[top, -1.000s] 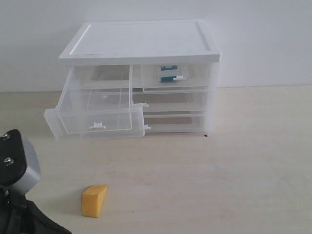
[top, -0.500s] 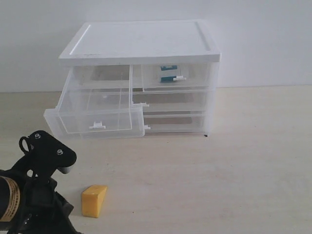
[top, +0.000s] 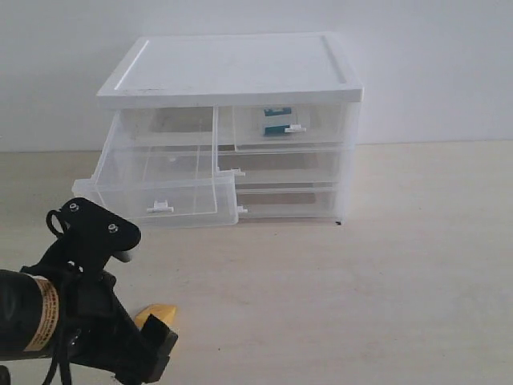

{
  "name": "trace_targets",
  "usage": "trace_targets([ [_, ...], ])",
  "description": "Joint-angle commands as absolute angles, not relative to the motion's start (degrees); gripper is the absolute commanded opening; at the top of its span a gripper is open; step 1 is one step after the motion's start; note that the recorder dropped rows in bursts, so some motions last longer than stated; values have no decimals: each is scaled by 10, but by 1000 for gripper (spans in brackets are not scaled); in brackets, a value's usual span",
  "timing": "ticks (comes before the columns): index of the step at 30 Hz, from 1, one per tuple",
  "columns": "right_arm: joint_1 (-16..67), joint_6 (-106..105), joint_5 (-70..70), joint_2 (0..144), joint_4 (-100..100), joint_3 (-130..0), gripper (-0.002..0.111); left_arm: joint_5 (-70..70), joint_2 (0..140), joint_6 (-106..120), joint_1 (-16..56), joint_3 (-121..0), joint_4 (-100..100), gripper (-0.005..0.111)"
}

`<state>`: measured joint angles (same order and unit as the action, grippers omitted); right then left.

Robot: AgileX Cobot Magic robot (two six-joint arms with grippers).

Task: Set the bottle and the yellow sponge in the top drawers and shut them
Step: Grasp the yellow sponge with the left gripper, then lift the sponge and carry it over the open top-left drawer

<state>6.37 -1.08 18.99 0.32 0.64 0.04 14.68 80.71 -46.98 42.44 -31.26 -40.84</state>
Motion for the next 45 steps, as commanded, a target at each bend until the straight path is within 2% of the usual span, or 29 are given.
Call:
trace_targets([
  [1,65,-12,184,0,6,0,0,187,862,-511,427,-346,-410,80],
  [10,65,-12,184,0,6,0,0,165,955,-532,426,-396,-414,80],
  [21,65,-12,184,0,6,0,0,166,994,-535,422,-409,-423,79],
  [23,65,-12,184,0,6,0,0,166,994,-559,422,-409,-449,74],
  [30,65,-12,185,0,6,0,0,170,994,-620,422,-409,-503,47],
  [36,65,-12,185,0,6,0,0,188,994,-621,422,-409,-525,4],
  [45,65,-12,185,0,6,0,0,208,946,-583,439,-408,-493,4],
])
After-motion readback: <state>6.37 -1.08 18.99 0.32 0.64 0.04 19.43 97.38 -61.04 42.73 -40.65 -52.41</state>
